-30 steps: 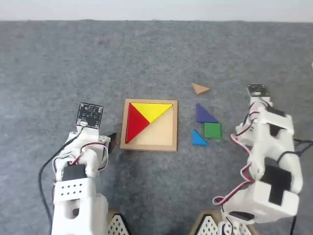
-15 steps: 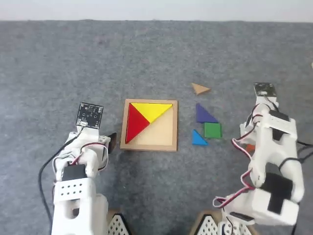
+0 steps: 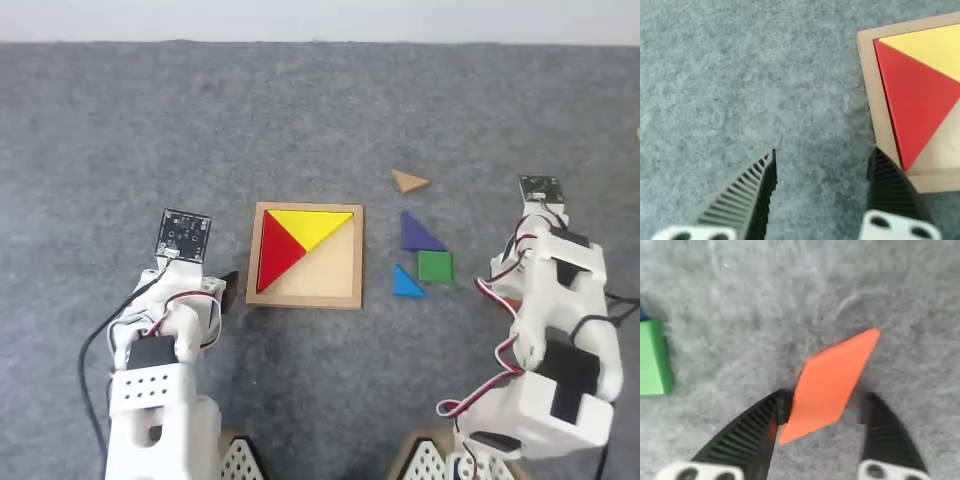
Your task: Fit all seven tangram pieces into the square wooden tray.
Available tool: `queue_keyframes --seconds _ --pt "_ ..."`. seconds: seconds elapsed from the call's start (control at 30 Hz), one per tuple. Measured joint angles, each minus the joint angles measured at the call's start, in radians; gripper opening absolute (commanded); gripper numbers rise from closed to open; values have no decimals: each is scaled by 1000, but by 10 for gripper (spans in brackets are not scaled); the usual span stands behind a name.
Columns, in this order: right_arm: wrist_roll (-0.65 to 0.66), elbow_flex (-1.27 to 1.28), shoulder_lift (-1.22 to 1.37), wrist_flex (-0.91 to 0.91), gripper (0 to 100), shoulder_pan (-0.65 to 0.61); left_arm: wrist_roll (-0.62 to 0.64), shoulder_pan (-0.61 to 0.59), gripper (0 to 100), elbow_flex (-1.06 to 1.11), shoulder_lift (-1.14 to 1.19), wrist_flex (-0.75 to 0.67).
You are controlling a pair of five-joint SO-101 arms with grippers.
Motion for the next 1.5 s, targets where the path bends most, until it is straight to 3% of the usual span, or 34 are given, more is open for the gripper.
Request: queue_keyframes --seconds 0.47,0.73,0.93,1.13,1.5 --pt "-2 3 -52 14 37 -20 0 0 280 0 0 0" --pt "-95 3 -292 181 33 -272 0 0 280 0 0 0" --pt "-311 -15 -322 230 32 -560 0 0 280 0 0 0" --pt "-456 -181 -133 235 32 -775 0 0 280 0 0 0" --pt "-666 -689 347 388 32 -822 0 0 280 0 0 0"
